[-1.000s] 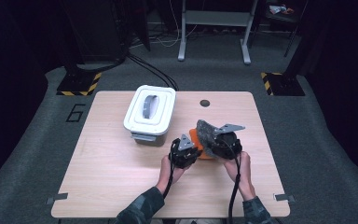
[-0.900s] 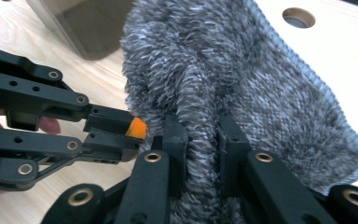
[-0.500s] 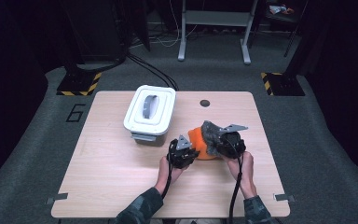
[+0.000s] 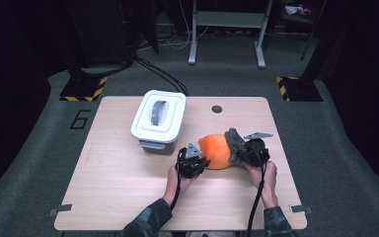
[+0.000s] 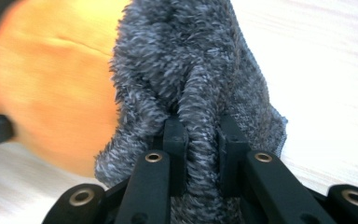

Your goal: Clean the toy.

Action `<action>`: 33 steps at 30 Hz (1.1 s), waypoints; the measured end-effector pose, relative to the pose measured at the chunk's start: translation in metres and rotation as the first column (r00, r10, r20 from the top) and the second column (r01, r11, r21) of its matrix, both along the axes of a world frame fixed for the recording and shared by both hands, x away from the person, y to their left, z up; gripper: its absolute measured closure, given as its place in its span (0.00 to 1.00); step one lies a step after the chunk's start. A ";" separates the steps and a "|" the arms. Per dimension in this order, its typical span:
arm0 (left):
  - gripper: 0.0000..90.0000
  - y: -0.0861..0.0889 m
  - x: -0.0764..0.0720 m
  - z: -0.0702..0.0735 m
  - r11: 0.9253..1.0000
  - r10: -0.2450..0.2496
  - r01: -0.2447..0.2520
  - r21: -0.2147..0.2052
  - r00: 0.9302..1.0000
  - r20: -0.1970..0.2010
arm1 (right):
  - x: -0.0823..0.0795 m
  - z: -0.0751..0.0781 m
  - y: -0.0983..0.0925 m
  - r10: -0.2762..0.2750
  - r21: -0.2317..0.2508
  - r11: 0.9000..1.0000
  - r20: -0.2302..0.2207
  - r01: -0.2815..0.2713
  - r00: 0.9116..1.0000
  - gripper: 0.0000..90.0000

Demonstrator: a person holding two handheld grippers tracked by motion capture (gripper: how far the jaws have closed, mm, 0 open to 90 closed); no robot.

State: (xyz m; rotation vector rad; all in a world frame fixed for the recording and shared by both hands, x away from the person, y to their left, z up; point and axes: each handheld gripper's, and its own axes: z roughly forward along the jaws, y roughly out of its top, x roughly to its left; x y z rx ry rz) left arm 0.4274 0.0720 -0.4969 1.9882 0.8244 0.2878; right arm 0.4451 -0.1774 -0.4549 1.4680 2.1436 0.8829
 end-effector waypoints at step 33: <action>0.88 0.003 0.002 -0.003 1.000 0.002 -0.002 -0.001 1.000 -0.001 | -0.017 0.033 0.009 0.098 0.068 0.992 0.064 -0.102 0.993 0.87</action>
